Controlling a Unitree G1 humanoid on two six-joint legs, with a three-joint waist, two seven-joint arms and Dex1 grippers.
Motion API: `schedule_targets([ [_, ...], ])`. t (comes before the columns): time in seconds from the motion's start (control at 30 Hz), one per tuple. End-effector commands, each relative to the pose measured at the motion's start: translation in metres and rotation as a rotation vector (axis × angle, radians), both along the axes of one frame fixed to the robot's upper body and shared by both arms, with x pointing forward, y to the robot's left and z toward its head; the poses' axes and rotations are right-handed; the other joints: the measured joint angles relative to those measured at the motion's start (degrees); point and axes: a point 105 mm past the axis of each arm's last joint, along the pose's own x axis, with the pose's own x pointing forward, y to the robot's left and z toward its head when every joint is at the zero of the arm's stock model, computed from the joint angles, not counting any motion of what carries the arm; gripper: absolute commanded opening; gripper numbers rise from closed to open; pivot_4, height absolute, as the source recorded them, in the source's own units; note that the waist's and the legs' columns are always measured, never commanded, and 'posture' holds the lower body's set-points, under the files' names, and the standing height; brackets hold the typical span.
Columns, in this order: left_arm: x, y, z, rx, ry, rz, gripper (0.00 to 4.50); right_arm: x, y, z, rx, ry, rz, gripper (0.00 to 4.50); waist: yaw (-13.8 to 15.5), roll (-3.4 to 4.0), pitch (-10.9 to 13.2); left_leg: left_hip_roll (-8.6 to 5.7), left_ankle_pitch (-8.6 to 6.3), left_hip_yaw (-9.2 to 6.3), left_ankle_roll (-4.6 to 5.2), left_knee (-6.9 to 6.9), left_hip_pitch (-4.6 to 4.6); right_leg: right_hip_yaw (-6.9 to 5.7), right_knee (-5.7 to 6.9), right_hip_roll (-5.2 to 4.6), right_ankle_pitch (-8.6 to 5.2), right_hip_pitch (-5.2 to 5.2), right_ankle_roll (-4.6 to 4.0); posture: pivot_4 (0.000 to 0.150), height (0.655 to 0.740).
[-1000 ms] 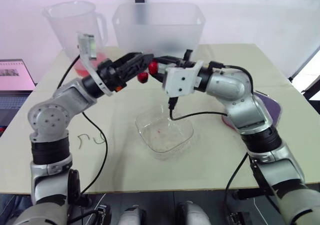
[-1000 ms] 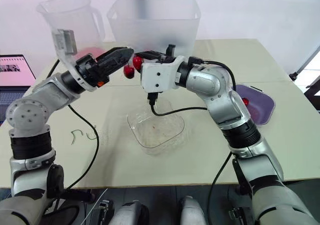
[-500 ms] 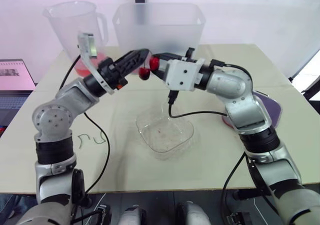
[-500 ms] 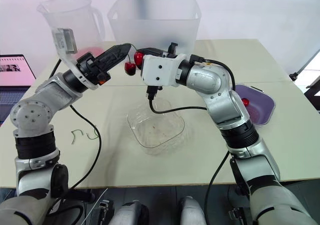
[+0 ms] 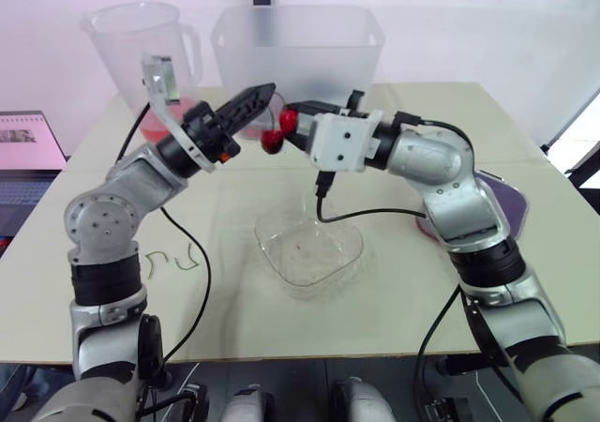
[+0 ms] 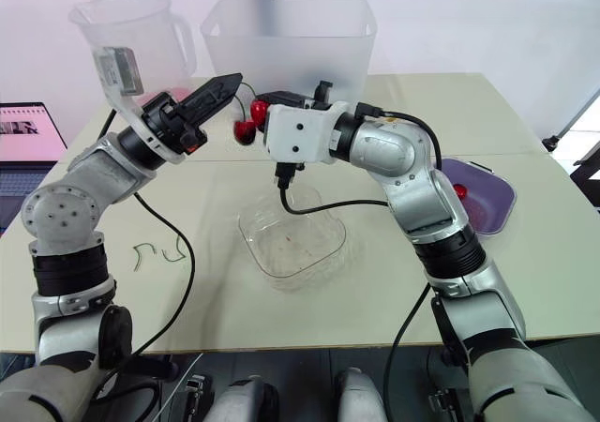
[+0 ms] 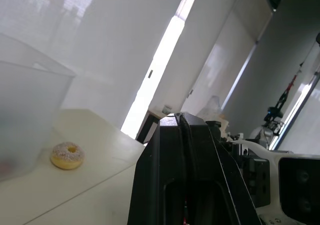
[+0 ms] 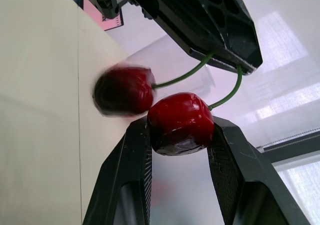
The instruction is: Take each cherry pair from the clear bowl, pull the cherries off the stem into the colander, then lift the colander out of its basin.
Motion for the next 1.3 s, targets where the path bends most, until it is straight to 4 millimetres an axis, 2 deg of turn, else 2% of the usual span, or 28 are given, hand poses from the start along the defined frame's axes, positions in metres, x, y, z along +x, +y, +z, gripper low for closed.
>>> schedule_targets([
  [0.03, -0.004, 0.001, 0.01, 0.003, -0.037, -0.007, 0.0, -0.012, -0.002, 0.009, 0.006, -0.004, 0.051, 2.17, 0.0, 0.0, 0.0, 0.0, 0.0, 0.0, 0.0, 0.0, 0.0, 0.0, 0.0, 0.0, 0.0, 0.0, 0.0, 0.15, 0.6886],
  [0.07, -0.004, 0.002, 0.01, 0.004, -0.036, -0.007, 0.0, -0.012, -0.004, 0.007, -0.012, -0.004, 0.05, 2.52, 0.0, 0.0, 0.0, 0.0, 0.0, 0.0, 0.0, 0.0, 0.0, 0.0, 0.0, 0.0, 0.0, 0.0, 0.0, 0.15, 0.6886],
  [0.2, -0.006, 0.002, 0.008, 0.033, -0.039, -0.022, 0.0, -0.011, -0.013, 0.005, -0.031, 0.012, 0.04, 4.39, 0.1, 0.0, 0.0, -0.01, 0.0, -0.01, 0.0, 0.01, 0.0, -0.01, -0.02, 0.0, 0.0, 0.02, 0.0, 0.15, 0.6886],
  [0.23, -0.007, 0.002, 0.008, 0.05, -0.042, -0.03, 0.0, -0.009, -0.02, 0.007, -0.028, 0.034, 0.03, 4.46, 0.0, 0.0, 0.0, -0.01, 0.0, -0.01, 0.0, 0.0, 0.0, -0.01, -0.02, 0.0, 0.0, 0.02, 0.0, 0.15, 0.6886],
  [0.37, -0.015, 0.002, -0.002, 0.185, -0.078, -0.053, 0.0, 0.008, -0.056, 0.005, -0.023, 0.189, -0.058, 4.46, 0.1, 0.0, 0.0, 0.0, 0.0, 0.0, 0.0, -0.01, 0.0, -0.02, -0.03, 0.0, 0.0, 0.02, 0.0, 0.15, 0.6886],
  [0.43, -0.021, 0.001, -0.006, 0.225, -0.086, -0.097, 0.0, 0.01, -0.065, 0.017, 0.155, 0.39, -0.004, 4.46, 0.0, 0.0, 0.0, 0.0, 0.0, 0.0, 0.0, 0.0, 0.01, -0.03, -0.05, 0.0, 0.0, 0.05, 0.0, 0.15, 0.6886],
  [0.47, -0.024, 0.001, -0.007, 0.241, -0.088, -0.113, 0.0, 0.003, -0.064, 0.017, 0.2, 0.508, 0.079, 4.46, 0.0, 0.01, 0.0, 0.0, 0.0, 0.01, 0.01, 0.0, 0.01, -0.03, -0.04, 0.0, 0.0, 0.05, 0.0, 0.15, 0.6886],
  [0.53, -0.026, 0.001, -0.008, 0.253, -0.091, -0.134, 0.0, -0.028, -0.056, 0.015, 0.182, 0.765, 0.308, 4.46, 0.0, 0.03, 0.0, 0.04, 0.0, -0.03, 0.01, -0.01, 0.01, -0.07, -0.05, 0.01, 0.0, 0.05, 0.0, 0.15, 0.6886],
  [0.6, -0.029, 0.0, -0.009, 0.261, -0.095, -0.156, 0.0, -0.046, -0.05, 0.018, 0.191, 0.936, 0.439, 4.46, 0.0, 0.04, 0.0, 0.05, 0.0, -0.06, 0.01, -0.06, 0.01, -0.09, -0.06, 0.02, 0.0, 0.05, 0.0, 0.15, 0.6886],
  [0.7, -0.033, -0.002, -0.007, 0.256, -0.106, -0.18, 0.0, -0.046, -0.037, 0.012, 0.249, 1.112, 0.478, 4.46, -0.1, 0.04, 0.0, 0.05, 0.0, -0.08, 0.01, -0.05, 0.01, -0.11, -0.06, 0.0, 0.0, 0.05, -0.01, 0.15, 0.6886],
  [0.9, -0.04, -0.004, -0.004, 0.243, -0.128, -0.189, 0.0, -0.023, -0.024, -0.003, 0.364, 1.243, 0.4, 4.46, 0.3, 0.03, 0.0, 0.0, 0.0, -0.08, 0.01, -0.03, 0.01, -0.09, -0.04, -0.04, 0.0, 0.08, -0.01, 0.15, 0.6886],
  [1.17, -0.041, -0.005, -0.003, 0.246, -0.132, -0.189, 0.0, -0.02, -0.016, -0.005, 0.413, 1.305, 0.416, 4.46, 0.0, 0.04, 0.0, 0.0, 0.0, -0.07, 0.01, -0.04, 0.01, -0.09, -0.04, -0.02, 0.0, 0.07, 0.0, 0.15, 0.6886],
  [1.3, -0.039, -0.005, -0.002, 0.244, -0.133, -0.187, 0.0, -0.022, -0.015, -0.008, 0.41, 1.309, 0.424, 3.31, 0.1, 0.04, 0.0, -0.01, 0.0, -0.07, 0.01, -0.04, 0.01, -0.09, -0.04, -0.02, 0.0, 0.07, 0.0, 0.15, 0.6886],
])
